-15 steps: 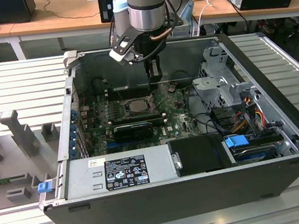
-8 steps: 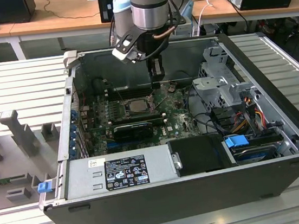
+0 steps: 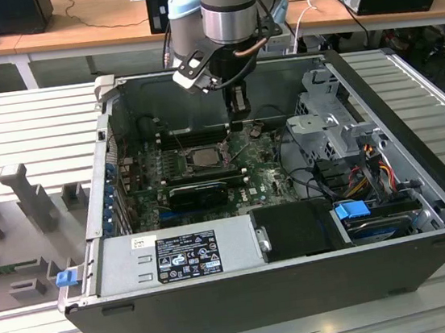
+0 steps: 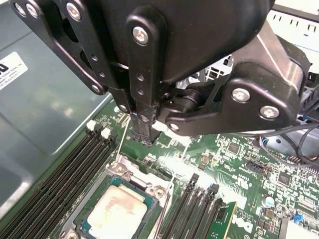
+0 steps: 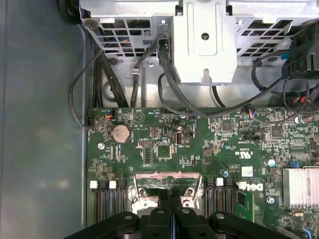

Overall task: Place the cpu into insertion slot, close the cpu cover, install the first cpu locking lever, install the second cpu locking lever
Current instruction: 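Close the cpu cover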

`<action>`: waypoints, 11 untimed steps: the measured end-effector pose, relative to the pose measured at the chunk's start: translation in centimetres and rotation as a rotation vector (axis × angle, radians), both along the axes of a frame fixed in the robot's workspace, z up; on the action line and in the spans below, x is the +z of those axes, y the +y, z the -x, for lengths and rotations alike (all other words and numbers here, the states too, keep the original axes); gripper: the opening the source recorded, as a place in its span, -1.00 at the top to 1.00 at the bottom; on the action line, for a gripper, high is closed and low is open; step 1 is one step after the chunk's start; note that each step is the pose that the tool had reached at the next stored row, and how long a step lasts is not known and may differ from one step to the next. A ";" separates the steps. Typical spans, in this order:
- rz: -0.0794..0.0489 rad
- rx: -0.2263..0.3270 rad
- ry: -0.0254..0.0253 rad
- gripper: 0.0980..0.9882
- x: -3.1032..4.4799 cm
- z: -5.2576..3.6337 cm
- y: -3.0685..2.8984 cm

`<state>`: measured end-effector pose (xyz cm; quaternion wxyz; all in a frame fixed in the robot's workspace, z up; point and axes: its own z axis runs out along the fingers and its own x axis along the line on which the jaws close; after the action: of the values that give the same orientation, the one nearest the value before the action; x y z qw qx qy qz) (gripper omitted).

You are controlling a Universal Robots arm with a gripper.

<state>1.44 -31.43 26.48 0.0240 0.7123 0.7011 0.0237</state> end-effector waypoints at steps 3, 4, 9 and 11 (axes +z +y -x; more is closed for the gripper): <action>0.000 0.000 -0.0001 0.98 0.00 -0.39 0.00; 0.000 0.000 -0.0001 0.98 0.00 -0.48 0.00; 0.000 0.000 0.0000 0.98 0.00 -1.02 0.00; 0.000 0.000 -0.0001 0.98 0.00 -1.43 0.00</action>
<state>2.87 -31.42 26.48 0.0240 0.7123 0.7011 0.0237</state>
